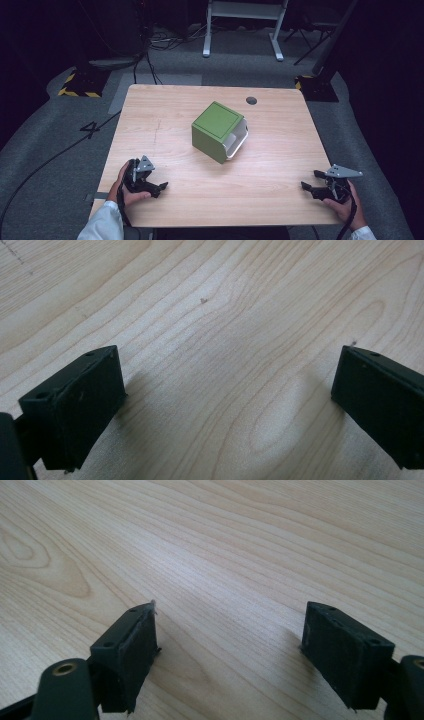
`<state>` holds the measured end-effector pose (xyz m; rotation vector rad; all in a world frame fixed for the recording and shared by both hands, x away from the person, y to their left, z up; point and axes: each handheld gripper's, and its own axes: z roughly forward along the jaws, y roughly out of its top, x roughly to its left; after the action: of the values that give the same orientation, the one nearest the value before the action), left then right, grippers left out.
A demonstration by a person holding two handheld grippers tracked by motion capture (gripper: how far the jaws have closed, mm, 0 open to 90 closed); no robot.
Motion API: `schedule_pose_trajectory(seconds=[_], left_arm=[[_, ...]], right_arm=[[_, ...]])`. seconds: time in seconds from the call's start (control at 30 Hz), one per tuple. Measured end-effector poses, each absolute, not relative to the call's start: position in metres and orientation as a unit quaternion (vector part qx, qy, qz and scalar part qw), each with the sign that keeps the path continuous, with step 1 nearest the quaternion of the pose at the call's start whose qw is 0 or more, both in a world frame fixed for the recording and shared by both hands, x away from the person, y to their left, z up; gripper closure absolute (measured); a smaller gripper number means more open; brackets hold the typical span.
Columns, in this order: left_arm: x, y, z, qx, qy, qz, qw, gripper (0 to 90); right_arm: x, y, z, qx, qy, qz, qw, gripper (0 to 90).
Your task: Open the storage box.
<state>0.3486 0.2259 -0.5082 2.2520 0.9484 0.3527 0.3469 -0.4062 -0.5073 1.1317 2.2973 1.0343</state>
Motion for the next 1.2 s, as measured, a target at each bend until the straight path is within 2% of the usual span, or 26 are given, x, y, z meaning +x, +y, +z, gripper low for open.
schedule_pose_trajectory(seconds=[0.47, 0.6, 0.63, 0.93, 1.2], left_arm=[[0.349, 0.225, -0.508, 0.861, 0.362, 0.136, 0.331, 0.5], [0.348, 0.225, -0.508, 0.860, 0.363, 0.136, 0.331, 0.5], [0.348, 0.225, -0.508, 0.860, 0.364, 0.135, 0.331, 0.5], [0.348, 0.225, -0.508, 0.860, 0.364, 0.136, 0.331, 0.5], [0.348, 0.224, -0.508, 0.860, 0.365, 0.135, 0.331, 0.5]], right_arm=[[0.350, -0.405, -0.507, 0.409, 0.817, 0.362, 0.188, 18.6], [0.354, -0.402, -0.504, 0.396, 0.824, 0.360, 0.188, 24.1], [0.355, -0.398, -0.500, 0.386, 0.825, 0.368, 0.186, 27.7], [0.366, -0.384, -0.473, 0.371, 0.821, 0.394, 0.183, 25.4], [0.377, -0.348, -0.442, 0.318, 0.835, 0.409, 0.183, 25.7]])
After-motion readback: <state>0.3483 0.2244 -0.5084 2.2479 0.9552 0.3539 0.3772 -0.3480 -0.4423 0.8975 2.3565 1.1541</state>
